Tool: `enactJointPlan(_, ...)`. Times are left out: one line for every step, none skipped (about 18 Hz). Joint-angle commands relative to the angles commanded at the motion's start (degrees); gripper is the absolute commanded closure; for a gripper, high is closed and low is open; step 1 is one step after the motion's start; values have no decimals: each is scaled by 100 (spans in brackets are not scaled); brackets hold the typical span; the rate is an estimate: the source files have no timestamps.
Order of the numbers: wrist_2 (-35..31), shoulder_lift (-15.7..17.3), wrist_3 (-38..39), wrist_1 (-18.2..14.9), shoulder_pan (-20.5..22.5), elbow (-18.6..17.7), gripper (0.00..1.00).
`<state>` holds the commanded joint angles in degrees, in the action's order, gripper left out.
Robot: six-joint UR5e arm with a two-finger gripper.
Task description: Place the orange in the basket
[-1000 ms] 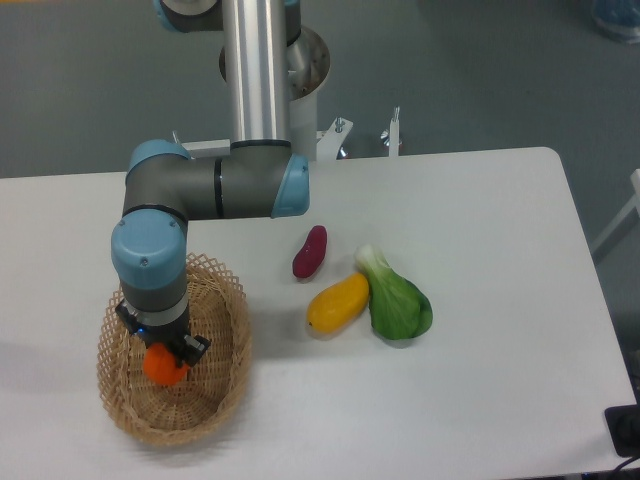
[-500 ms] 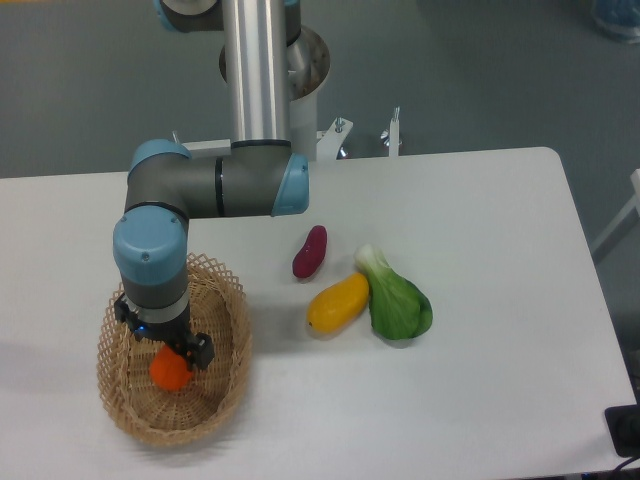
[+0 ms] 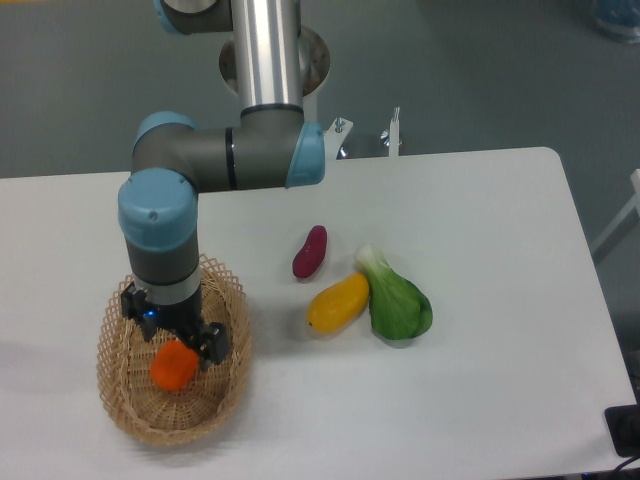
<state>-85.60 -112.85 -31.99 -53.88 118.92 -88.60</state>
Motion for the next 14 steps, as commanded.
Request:
enactJointPlan(-44, 35, -9, -9, 26, 44, 0)
enactJointPlan(-105, 131, -87, -26, 96, 53, 0)
enactJointPlan(-123, 202, -314, -79, 140, 18, 0)
enactJointPlan(-124, 263, -543, -105, 167, 1, 0)
enactJointPlan(-124, 316, -675, -114, 184, 0, 0)
enactJointPlan(-124, 343, -712, -123, 246, -8, 0)
enactJointPlan(-124, 352, -712, -123, 255, -8, 0)
enactJointPlan(-132, 360, -712, -123, 255, -17, 0)
enactJointPlan(-124, 360, -712, -123, 264, -8, 0)
enactJointPlan(-132, 369, -712, -123, 290, -17, 0)
enactJointPlan(-132, 369, -712, -123, 290, -17, 0)
enactJointPlan(-132, 361, -712, -123, 290, -17, 0)
enactJointPlan(-132, 369, -712, -123, 290, -17, 0)
enactJointPlan(-132, 369, -712, -123, 290, -26, 0)
